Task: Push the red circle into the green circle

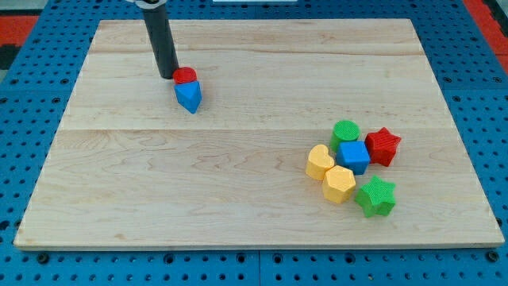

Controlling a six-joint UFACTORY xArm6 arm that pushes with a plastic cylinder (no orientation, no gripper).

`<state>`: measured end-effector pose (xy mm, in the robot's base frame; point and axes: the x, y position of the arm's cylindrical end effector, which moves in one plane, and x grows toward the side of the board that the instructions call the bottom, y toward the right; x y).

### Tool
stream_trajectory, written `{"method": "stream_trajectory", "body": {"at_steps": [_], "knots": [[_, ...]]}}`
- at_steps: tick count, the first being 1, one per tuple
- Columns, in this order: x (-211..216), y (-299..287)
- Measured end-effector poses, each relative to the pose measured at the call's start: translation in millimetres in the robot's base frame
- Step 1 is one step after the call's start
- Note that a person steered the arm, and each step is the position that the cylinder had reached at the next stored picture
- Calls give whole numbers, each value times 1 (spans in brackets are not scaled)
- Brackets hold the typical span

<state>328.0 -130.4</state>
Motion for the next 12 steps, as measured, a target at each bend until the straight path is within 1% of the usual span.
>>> {"method": "stream_trajectory", "body": {"at_steps": [1,2,3,4,5,7,8,9,11,12], "knots": [[12,46],[37,69],[60,73],[88,65],[102,50],[130,128],[120,147],[120,144],[105,139],[94,158]]}}
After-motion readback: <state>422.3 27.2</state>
